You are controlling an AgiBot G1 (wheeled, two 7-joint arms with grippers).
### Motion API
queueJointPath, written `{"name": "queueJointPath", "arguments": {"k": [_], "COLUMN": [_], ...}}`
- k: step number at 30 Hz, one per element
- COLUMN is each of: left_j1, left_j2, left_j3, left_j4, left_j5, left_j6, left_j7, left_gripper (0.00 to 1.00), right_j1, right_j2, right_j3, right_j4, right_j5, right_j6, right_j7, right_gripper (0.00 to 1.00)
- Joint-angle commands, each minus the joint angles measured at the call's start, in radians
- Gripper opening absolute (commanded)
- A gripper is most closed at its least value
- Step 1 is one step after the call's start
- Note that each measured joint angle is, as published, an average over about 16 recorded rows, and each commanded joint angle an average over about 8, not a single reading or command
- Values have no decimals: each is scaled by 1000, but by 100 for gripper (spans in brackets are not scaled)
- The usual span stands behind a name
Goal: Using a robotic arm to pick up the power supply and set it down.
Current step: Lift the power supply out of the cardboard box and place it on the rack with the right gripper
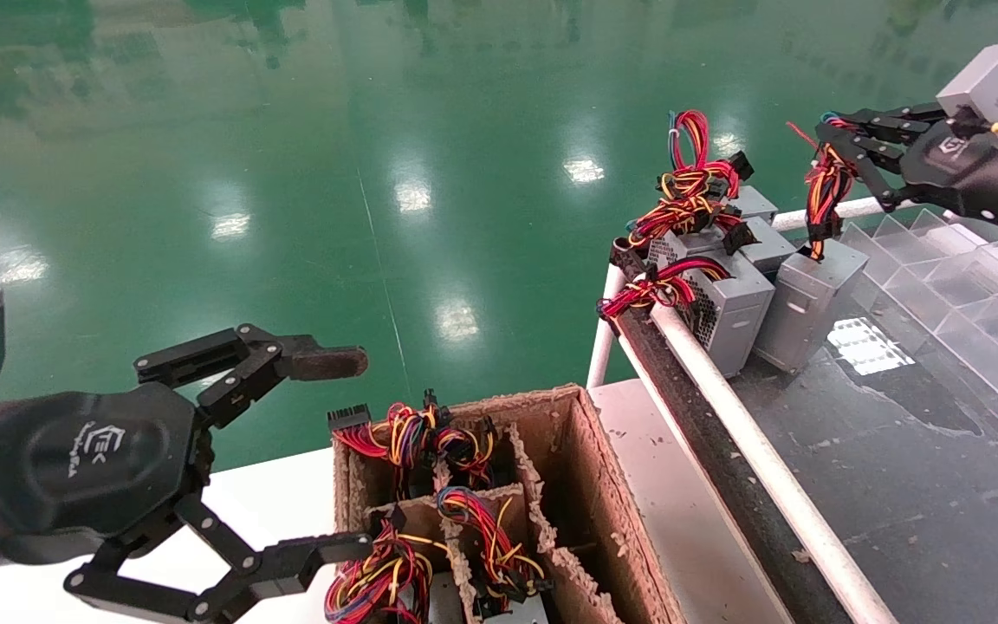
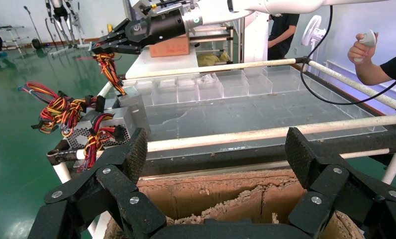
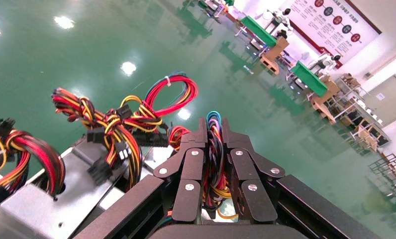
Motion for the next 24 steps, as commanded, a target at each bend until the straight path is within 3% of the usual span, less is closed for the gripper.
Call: {"name": "queueJointPath", "arguments": {"k": [1,12,24], "left_j1": [0,0,0], "left_j2": [0,0,0], "left_j3": [0,0,0], "left_j4": [0,0,0], "left_j5": [0,0,0], "left_j6": [0,0,0], "left_j7": [0,0,0], "left_gripper": [100,100,100], "right_j1": [7,23,28], "right_j2": [-8,-43,-107], "right_j3": [0,0,1], "right_j4": [-9,-42,-65], "right_j5": [-1,-1,0], "right_j6": [5,45,219], "right_j7": [-6,-32,-47], "right_gripper": [0,0,0]}}
